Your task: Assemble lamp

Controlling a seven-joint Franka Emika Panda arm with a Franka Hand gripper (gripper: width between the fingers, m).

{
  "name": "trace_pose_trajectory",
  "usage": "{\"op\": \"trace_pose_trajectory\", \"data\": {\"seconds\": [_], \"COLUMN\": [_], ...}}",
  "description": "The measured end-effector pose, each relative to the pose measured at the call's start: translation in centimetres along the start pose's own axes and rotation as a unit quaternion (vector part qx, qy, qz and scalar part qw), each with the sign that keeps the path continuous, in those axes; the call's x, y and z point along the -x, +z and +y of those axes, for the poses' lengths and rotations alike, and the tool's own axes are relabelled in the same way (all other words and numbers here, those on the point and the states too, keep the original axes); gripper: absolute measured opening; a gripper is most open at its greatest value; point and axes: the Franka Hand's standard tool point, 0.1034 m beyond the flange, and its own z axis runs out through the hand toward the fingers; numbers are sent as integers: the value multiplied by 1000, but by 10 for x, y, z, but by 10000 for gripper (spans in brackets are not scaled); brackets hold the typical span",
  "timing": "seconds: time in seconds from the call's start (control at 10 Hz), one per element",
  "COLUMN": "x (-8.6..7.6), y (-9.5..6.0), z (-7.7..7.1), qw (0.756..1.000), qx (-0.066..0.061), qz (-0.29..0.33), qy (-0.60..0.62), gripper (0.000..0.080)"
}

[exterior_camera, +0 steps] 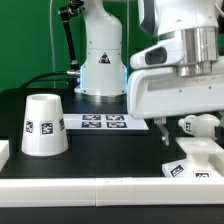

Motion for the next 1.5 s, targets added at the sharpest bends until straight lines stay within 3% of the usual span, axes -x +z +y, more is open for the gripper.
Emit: {"op": "trace_pose_trajectory", "data": {"seconds": [0.1, 0.3, 0.4, 0.6, 0.9, 1.3, 1.5], "x": [12, 44, 52, 48, 49, 61, 75], "y": [-7, -15, -15, -14, -14, -12, -4], "z": [-4, -25, -35, -29, -32, -66, -75], "qw": [1000, 1000, 1000, 1000, 1000, 998, 996], "qx": [0, 0, -1, 1, 0, -13, -15], "qz": [-3, -1, -4, -3, 0, 5, 4], "qy": [-3, -2, -12, -11, -24, -68, -88], "gripper": [698, 698, 698, 698, 698, 698, 698]}}
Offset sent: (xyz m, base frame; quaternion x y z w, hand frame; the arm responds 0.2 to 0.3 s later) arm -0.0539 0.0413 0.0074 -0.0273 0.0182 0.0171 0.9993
